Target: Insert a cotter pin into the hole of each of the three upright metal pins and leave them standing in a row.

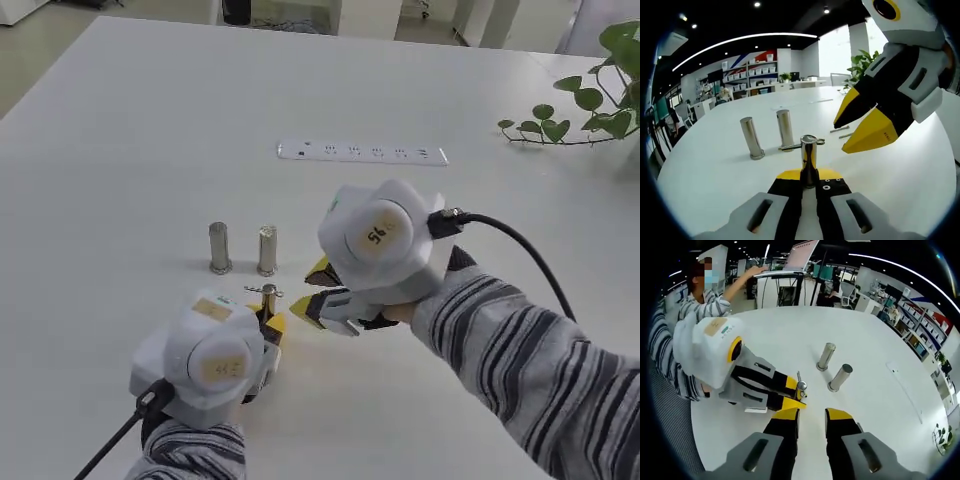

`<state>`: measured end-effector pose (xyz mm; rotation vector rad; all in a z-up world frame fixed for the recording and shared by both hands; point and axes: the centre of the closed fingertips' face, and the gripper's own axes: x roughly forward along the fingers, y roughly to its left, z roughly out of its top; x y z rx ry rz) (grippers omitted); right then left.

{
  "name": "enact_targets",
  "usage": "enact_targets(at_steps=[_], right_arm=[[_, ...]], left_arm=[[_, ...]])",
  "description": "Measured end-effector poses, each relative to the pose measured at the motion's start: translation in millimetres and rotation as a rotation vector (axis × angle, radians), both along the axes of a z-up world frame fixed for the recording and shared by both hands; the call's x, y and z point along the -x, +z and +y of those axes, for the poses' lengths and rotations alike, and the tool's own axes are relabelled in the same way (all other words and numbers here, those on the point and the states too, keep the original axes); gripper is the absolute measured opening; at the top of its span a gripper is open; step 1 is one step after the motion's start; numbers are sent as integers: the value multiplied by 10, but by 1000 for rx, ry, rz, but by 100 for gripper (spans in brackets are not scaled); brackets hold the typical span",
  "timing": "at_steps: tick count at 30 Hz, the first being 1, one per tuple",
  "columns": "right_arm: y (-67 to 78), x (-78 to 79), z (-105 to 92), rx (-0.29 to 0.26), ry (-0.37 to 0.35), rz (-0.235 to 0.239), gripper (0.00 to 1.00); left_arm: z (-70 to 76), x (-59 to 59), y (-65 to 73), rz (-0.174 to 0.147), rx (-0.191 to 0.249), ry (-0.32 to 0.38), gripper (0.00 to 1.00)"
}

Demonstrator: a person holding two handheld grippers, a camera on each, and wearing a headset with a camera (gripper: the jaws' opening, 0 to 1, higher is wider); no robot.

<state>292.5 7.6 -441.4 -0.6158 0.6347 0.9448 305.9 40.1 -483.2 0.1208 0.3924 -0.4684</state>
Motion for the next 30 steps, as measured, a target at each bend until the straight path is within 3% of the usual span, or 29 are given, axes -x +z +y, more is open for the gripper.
enact_targets(at_steps=[9,18,30], right_arm=[[4,-53,-41,-35,-54,7,19],[61,-201,58,-192,-155,29,27],[80,-473,161,-316,-258,32,29]], left_arm=[[301,-105,25,4,5,47,5],[552,-154,-8,19,3,88,5],[592,-157,-8,1,14,122,5]])
